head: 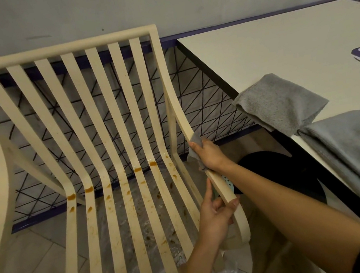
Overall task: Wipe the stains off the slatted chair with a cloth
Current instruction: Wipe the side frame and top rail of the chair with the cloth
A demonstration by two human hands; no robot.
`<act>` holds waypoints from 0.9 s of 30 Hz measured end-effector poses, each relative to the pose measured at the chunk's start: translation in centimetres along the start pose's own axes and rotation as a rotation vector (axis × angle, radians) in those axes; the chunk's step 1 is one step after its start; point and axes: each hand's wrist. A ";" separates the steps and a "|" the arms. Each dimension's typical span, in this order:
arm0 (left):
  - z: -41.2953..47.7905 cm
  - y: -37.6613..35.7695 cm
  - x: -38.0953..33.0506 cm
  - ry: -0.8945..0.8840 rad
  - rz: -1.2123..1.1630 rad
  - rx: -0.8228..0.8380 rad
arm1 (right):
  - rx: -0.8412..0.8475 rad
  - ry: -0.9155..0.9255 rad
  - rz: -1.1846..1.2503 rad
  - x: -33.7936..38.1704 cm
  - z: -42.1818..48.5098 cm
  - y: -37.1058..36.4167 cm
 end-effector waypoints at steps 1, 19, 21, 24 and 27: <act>0.0 0.0 0.0 -0.004 0.003 -0.001 | 0.000 0.000 -0.002 -0.1 -0.1 0.0; -0.4 0.2 0.4 -0.022 0.029 0.028 | -0.005 -0.019 -0.032 -1.3 -3.9 0.2; -0.4 0.3 0.5 -0.018 0.024 0.025 | 0.001 -0.031 -0.034 -1.5 -4.3 0.2; -0.1 0.4 0.6 -0.019 0.019 0.024 | 0.011 -0.046 -0.047 -2.2 -4.8 0.1; 0.1 0.4 0.7 -0.024 0.010 0.026 | 0.008 -0.045 -0.045 -2.7 -5.2 0.1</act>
Point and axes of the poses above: each hand's wrist, its own z-axis towards the middle knuckle, its own y-axis out of the back of the hand, x = y × z, and after that the axes turned 10 degrees about -z, right-handed
